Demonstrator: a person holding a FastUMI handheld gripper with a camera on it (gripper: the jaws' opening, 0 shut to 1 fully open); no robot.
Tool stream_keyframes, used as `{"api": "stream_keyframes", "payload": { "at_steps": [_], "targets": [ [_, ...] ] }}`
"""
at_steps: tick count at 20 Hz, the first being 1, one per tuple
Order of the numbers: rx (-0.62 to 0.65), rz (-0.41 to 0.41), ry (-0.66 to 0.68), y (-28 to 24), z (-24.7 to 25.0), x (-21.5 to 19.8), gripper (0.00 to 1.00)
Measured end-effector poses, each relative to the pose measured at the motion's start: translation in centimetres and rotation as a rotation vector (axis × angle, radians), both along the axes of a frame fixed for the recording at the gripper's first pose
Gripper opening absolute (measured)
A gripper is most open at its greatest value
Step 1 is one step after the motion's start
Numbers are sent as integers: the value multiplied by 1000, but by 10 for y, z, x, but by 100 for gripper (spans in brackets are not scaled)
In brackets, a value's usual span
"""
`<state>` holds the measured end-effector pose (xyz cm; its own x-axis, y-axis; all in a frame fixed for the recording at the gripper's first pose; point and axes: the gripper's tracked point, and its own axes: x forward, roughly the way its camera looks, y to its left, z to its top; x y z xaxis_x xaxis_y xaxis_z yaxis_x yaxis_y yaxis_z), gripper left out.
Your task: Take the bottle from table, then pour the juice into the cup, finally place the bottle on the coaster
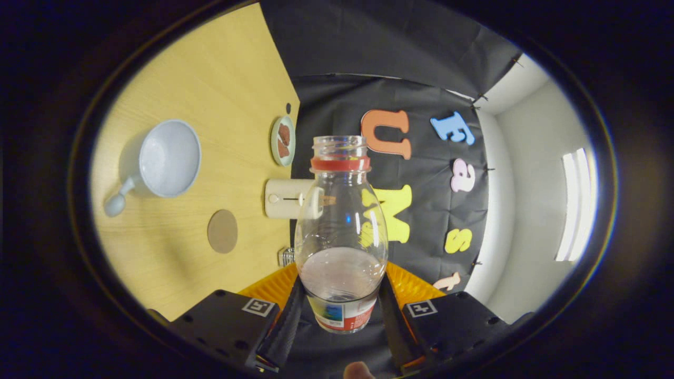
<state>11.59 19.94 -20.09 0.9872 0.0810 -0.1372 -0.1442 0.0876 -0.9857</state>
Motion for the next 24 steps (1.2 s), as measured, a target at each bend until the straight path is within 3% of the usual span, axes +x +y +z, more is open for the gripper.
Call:
{"api": "stream_keyframes", "payload": {
  "at_steps": [15,20,24],
  "targets": [
    [854,36,193,16,63,-22,76],
    [1162,64,255,15,80,-6,76],
    [1354,24,384,14,64,23,76]
  ]
}}
